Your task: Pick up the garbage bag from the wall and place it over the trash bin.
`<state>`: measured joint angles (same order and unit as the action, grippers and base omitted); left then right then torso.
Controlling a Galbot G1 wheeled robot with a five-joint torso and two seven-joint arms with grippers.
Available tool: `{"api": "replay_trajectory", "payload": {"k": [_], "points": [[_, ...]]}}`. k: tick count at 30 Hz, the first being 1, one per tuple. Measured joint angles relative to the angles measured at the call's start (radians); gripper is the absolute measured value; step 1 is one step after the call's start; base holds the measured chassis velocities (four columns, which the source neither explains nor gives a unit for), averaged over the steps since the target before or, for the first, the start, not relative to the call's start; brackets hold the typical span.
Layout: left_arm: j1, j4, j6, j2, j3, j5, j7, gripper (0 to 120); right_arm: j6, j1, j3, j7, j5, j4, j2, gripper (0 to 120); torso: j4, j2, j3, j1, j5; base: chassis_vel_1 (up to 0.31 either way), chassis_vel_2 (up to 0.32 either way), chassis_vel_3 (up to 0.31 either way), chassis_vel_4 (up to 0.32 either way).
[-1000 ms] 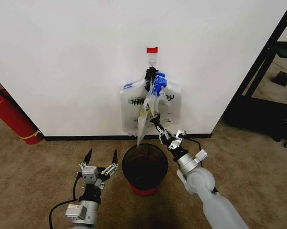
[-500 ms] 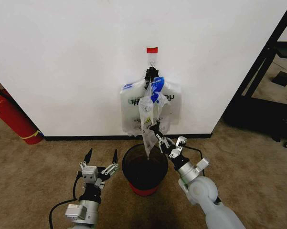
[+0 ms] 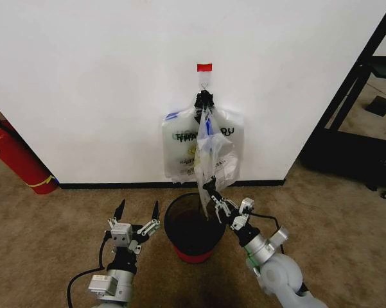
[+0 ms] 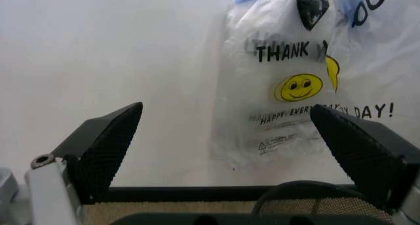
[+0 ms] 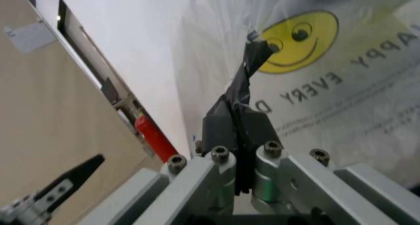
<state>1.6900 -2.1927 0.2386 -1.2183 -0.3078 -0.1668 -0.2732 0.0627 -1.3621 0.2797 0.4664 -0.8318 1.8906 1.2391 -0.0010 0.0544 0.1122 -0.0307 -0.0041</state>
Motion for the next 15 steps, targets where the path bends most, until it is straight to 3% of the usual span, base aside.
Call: {"api": "replay_trajectory", "payload": {"k": [15], "points": [[-0.002,0.001,0.003,0.003,0.001,-0.002,0.001,100,0.031,-0.065,0.049,0.069,0.103,0.020,-0.001,0,0.0001,0.000,0.000,0.000,0.0000,0.000,0.000,0.000,0.000]]}}
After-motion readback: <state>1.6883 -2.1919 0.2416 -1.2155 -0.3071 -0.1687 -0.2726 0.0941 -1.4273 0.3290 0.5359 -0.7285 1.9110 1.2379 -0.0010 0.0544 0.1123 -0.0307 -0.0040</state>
